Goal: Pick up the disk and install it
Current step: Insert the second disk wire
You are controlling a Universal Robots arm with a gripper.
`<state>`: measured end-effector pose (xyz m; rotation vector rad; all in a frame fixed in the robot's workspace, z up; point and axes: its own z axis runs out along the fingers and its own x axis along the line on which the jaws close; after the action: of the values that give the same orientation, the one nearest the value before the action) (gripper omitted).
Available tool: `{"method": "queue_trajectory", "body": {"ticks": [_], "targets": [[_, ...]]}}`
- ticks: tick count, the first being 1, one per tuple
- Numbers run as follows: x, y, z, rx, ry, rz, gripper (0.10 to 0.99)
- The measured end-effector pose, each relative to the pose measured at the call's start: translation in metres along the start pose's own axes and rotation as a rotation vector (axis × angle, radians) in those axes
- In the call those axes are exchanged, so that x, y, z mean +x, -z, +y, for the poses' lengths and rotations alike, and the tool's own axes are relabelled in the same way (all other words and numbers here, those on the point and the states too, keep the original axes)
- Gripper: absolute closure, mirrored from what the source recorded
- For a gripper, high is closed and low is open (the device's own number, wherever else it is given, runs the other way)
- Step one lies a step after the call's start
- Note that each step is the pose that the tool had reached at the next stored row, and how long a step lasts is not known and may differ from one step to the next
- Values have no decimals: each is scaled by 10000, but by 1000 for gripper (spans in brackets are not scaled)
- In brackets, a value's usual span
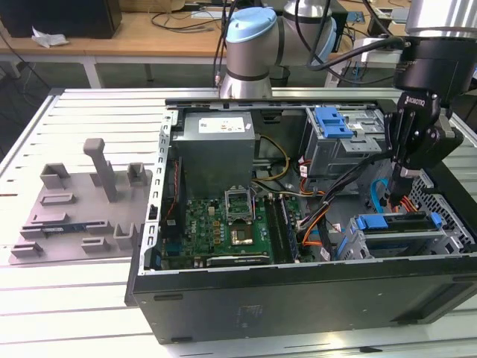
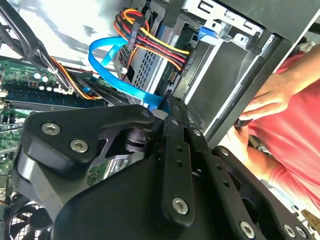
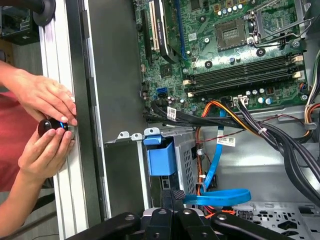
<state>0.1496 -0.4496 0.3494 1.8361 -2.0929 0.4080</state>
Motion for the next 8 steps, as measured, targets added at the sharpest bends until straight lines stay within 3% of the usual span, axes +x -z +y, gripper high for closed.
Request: {"method": "queue_trajectory", "body": {"ticks": [2,8], "targets": [[0,-1,0,4,-2,-27,984],[28,46,-1,215,-100,-246,984]]}}
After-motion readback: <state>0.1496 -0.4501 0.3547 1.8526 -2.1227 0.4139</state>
